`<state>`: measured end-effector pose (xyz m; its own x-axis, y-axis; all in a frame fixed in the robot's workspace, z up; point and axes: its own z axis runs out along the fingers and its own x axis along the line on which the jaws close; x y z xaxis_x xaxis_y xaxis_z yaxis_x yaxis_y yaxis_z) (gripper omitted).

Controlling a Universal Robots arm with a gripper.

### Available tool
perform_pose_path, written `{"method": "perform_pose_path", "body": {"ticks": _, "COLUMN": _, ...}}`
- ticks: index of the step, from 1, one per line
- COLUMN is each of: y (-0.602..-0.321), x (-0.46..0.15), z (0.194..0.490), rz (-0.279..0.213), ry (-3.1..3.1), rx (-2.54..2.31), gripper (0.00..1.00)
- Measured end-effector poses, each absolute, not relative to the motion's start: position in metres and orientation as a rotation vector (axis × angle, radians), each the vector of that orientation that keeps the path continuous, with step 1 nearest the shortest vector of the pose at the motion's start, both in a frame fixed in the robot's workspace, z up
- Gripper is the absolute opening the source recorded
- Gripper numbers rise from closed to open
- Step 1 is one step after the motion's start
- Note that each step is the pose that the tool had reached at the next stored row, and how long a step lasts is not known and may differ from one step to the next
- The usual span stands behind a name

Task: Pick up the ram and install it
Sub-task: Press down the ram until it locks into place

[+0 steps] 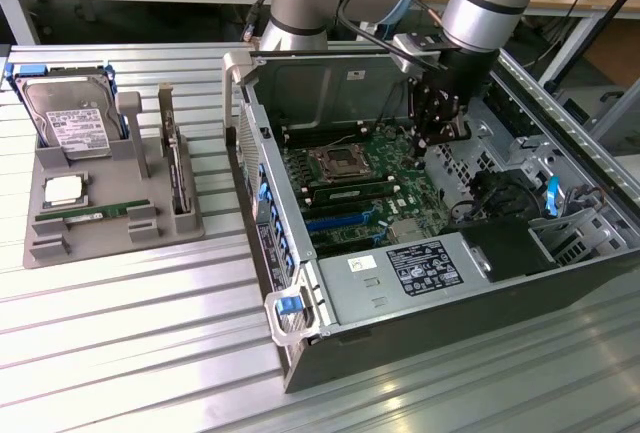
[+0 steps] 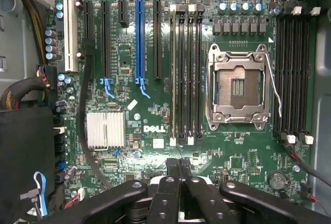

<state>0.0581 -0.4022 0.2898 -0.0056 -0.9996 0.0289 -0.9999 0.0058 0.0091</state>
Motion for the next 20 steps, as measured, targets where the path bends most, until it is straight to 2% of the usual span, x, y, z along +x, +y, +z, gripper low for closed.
{"method": "perform_pose_path", "body": {"ticks": 20, "y": -0.402, "x": 0.020, "z": 0.279, "rz": 0.022, "ry": -2.209, "rx": 2.196, "gripper": 0.11}}
